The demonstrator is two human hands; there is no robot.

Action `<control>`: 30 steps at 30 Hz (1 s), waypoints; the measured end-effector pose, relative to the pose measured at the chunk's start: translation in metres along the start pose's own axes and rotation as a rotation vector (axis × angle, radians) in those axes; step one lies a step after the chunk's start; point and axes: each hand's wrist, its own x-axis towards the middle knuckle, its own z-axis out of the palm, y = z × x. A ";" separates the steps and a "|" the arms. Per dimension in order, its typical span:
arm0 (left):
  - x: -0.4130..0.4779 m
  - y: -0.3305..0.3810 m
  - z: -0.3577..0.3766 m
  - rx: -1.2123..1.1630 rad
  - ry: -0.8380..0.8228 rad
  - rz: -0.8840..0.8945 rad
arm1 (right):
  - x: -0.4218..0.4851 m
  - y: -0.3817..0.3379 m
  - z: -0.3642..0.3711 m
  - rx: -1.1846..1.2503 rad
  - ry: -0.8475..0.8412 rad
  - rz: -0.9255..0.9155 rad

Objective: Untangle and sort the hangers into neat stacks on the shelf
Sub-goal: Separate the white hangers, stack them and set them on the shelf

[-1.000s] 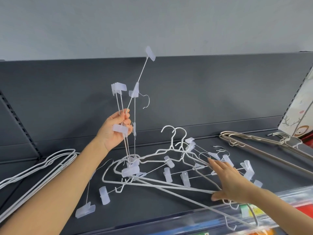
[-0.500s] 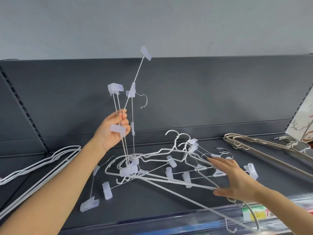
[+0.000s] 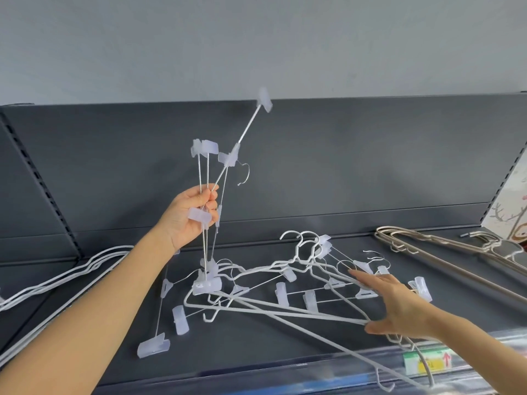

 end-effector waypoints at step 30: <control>0.021 -0.074 0.041 1.199 -0.085 -0.190 | -0.025 0.046 -0.051 0.101 -0.076 -0.015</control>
